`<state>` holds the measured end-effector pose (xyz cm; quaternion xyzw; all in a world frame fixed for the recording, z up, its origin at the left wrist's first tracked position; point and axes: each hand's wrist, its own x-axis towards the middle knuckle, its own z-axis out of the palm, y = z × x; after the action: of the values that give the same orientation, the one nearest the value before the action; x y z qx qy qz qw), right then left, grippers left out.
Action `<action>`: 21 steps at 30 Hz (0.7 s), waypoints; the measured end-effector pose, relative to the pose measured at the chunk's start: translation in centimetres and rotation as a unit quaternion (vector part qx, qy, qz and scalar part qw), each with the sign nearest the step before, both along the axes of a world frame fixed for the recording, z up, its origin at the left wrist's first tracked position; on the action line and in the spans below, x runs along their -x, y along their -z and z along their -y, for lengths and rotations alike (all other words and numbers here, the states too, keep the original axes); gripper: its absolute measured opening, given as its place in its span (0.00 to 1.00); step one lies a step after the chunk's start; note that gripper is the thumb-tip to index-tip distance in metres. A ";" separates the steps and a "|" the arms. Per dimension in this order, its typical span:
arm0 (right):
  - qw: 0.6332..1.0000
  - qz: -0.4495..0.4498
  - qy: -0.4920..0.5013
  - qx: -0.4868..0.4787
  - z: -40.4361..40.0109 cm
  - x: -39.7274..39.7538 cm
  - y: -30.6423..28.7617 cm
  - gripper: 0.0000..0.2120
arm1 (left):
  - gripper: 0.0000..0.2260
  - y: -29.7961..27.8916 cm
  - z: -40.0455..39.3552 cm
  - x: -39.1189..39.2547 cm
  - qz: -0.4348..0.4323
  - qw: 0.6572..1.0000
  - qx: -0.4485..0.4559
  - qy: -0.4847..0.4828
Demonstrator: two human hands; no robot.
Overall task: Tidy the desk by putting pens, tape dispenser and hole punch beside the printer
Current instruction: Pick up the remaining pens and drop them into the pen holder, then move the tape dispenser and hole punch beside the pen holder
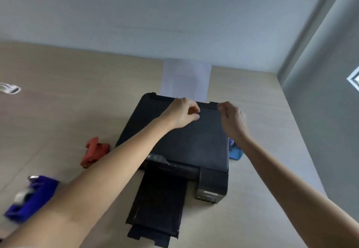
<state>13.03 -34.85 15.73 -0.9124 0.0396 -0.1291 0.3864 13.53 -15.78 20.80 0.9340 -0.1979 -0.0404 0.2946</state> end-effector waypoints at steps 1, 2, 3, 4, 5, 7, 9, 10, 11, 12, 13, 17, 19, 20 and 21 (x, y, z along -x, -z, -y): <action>1.000 0.002 -0.018 -0.003 -2.0 0.0 -0.4 0.12 | 0.10 0.0 -2.4 0.9 -0.002 1.000 0.014 -0.023; 0.999 0.004 -0.037 -0.005 -4.4 0.1 -0.7 0.12 | 0.10 0.2 -5.1 1.8 -0.003 0.998 0.023 -0.051; 0.998 0.003 -0.057 -0.009 -6.8 0.2 -0.9 0.12 | 0.10 0.5 -7.8 2.7 -0.008 0.996 0.030 -0.080; 0.997 0.002 -0.075 -0.012 -9.0 0.4 -1.0 0.12 | 0.10 1.0 -10.2 3.5 -0.018 0.993 0.037 -0.108; 0.995 0.000 -0.099 -0.013 -11.7 0.7 -1.0 0.12 | 0.09 1.6 -13.1 4.4 -0.030 0.989 0.043 -0.139; 0.990 -0.010 -0.137 -0.023 -16.4 1.2 -0.9 0.12 | 0.08 3.0 -18.2 6.3 -0.051 0.978 0.050 -0.195; 0.983 -0.022 -0.180 -0.029 -21.7 1.8 -0.4 0.11 | 0.06 4.8 -23.7 8.3 -0.060 0.963 0.047 -0.257; 0.979 -0.026 -0.199 -0.026 -24.0 2.1 -0.2 0.11 | 0.06 5.9 -26.1 9.2 -0.065 0.955 0.046 -0.287; 0.975 -0.032 -0.219 -0.022 -26.2 2.5 0.2 0.11 | 0.06 7.0 -28.6 10.2 -0.073 0.944 0.042 -0.318; 0.971 -0.040 -0.236 -0.020 -28.2 2.8 0.6 0.11 | 0.07 8.2 -30.8 11.1 -0.082 0.934 0.034 -0.347; 0.967 -0.052 -0.250 -0.017 -30.5 3.1 1.1 0.11 | 0.09 9.4 -33.1 12.1 -0.093 0.922 0.016 -0.376; 0.954 -0.123 -0.273 0.019 -37.3 3.7 4.3 0.12 | 0.23 13.7 -39.9 15.8 -0.133 0.858 -0.124 -0.480; 0.951 -0.155 -0.267 0.029 -39.7 3.9 6.1 0.13 | 0.28 15.5 -42.2 17.2 -0.188 0.823 -0.144 -0.516; 0.950 -0.180 -0.254 0.026 -40.8 3.9 7.1 0.14 | 0.29 16.4 -43.2 17.8 -0.222 0.816 -0.140 -0.514; 0.948 -0.210 -0.237 0.022 -41.7 3.8 8.1 0.16 | 0.27 17.2 -44.0 18.2 -0.250 0.820 -0.135 -0.497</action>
<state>9.19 6.85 7.62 -0.9104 -0.1003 0.1597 0.3683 -4.68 28.19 3.61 0.8938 0.3811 -0.1472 0.1852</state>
